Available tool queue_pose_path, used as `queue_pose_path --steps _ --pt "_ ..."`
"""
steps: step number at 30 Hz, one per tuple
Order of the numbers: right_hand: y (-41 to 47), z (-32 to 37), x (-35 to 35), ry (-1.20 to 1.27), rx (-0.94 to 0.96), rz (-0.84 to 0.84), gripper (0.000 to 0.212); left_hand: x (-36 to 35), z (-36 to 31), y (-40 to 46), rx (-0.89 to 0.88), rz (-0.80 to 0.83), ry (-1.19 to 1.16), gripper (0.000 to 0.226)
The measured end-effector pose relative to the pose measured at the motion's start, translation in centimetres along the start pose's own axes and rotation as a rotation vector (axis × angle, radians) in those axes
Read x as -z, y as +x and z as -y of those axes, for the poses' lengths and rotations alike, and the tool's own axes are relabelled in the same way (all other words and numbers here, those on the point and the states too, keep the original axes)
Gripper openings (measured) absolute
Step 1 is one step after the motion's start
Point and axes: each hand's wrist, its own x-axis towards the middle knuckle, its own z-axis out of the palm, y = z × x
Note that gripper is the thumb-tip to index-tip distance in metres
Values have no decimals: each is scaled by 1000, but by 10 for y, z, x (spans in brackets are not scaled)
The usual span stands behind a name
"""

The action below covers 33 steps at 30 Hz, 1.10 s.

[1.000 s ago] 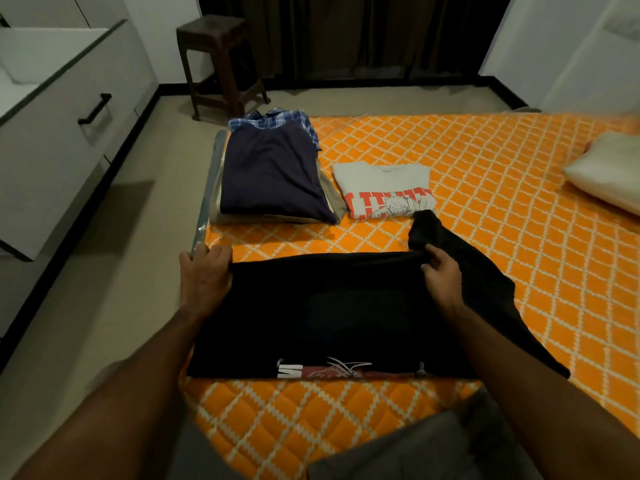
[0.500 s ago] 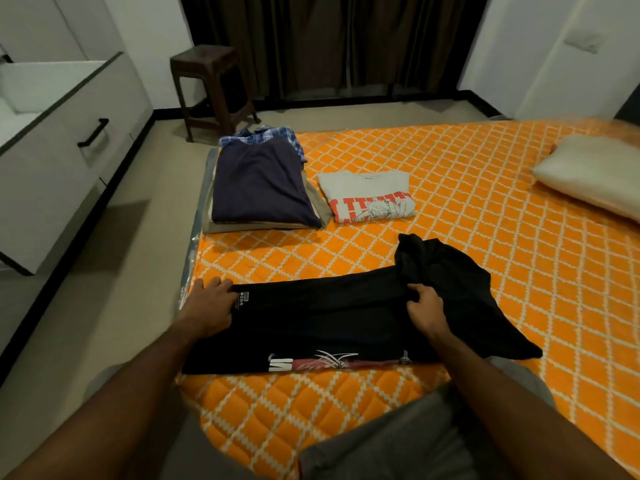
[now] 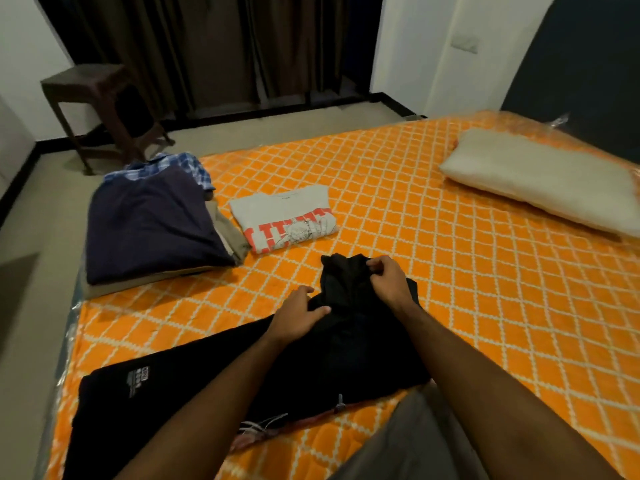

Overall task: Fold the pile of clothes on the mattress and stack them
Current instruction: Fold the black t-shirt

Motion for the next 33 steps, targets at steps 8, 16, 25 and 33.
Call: queue_pose_path --steps 8,16,25,33 --pt "93 21 -17 -87 -34 460 60 -45 -25 58 108 -129 -59 72" --pt "106 5 -20 30 -67 536 9 -34 -38 46 35 -232 -325 50" --pt "12 -29 66 553 -317 251 33 -41 -73 8 -508 173 -120 49" --pt "-35 -68 69 426 -480 196 42 -75 -47 -21 -557 157 376 37"
